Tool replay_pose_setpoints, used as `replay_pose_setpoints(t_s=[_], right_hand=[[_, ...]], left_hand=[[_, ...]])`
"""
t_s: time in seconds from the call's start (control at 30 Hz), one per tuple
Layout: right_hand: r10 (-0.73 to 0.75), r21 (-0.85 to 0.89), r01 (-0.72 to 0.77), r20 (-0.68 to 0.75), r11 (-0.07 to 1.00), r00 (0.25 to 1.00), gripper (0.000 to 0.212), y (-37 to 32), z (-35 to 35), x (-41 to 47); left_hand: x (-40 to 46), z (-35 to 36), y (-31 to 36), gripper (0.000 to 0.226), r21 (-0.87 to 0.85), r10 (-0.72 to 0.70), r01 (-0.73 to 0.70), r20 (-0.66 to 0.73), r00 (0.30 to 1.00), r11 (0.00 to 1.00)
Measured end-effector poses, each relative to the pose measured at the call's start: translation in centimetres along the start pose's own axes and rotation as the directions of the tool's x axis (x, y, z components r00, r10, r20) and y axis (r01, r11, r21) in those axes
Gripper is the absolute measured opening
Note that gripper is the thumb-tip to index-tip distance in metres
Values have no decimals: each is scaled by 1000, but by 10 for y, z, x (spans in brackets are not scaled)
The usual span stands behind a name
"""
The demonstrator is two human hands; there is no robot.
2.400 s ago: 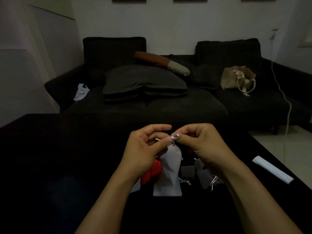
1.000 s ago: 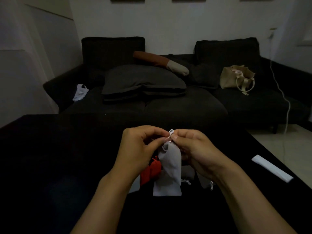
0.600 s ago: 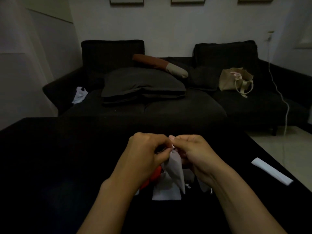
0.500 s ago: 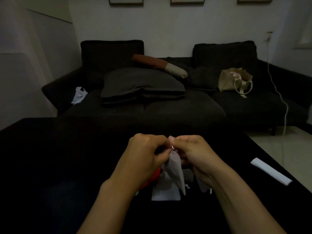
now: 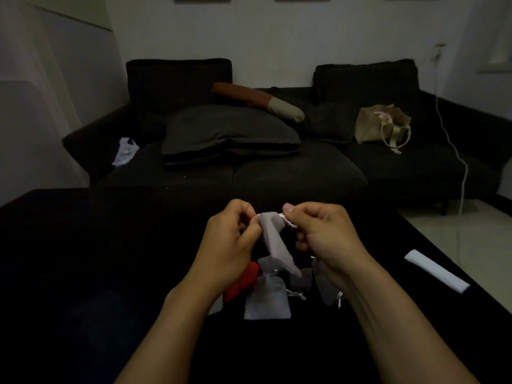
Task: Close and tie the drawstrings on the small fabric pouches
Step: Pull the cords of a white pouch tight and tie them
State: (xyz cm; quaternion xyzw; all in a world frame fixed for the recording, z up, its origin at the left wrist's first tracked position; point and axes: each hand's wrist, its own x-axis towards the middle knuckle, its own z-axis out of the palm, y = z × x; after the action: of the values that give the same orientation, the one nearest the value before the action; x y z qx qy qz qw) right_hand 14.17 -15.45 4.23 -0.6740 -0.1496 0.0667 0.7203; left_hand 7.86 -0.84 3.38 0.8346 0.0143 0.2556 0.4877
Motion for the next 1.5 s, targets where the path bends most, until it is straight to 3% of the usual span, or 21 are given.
replay_pose_setpoints(t_s=[0.2, 0.43, 0.6, 0.93, 1.0, 1.07, 1.17, 1.27, 1.37, 1.43, 1.5], right_hand=[[-68, 20, 69, -34, 997, 997, 30, 2, 0, 1], [0, 9, 0, 34, 1000, 999, 29, 3, 1, -2], [14, 16, -15, 34, 1000, 999, 33, 3, 3, -1], [-168, -138, 153, -109, 979, 980, 30, 11, 6, 5], [-165, -174, 154, -46, 973, 985, 28, 11, 3, 5], [-55, -119, 65, 87, 991, 995, 20, 8, 0, 3], [182, -7, -187, 268, 982, 946, 25, 5, -6, -3], [178, -46, -172, 277, 984, 944, 22, 6, -8, -6], [171, -56, -164, 191, 985, 966, 21, 11, -9, -4], [169, -134, -146, 179, 980, 969, 20, 15, -8, -3], [208, -191, -172, 189, 966, 960, 22, 20, -9, -1]], left_hand=[[0, 2, -2, 18, -108, -48, 47, -4, 999, 993], [-1, 3, -5, 11, -258, -52, 49, -4, 999, 965], [-2, 1, -7, 13, -181, 6, -15, -51, 999, 983], [-2, 4, 2, 9, -408, -242, 183, -98, 965, 895], [-3, 4, 2, 9, -442, -273, 208, -88, 958, 872], [-4, 2, 2, 9, -458, -304, 253, -41, 952, 852], [-7, 0, 2, 9, -442, -335, 311, 24, 942, 842], [-5, -1, 1, 15, -438, -390, 384, 81, 917, 813], [0, -5, 0, 24, -455, -528, 563, 215, 821, 690], [0, -8, -5, 27, -283, -540, 616, 305, 785, 735], [-3, -10, -12, 26, -72, -503, 556, 343, 793, 828]])
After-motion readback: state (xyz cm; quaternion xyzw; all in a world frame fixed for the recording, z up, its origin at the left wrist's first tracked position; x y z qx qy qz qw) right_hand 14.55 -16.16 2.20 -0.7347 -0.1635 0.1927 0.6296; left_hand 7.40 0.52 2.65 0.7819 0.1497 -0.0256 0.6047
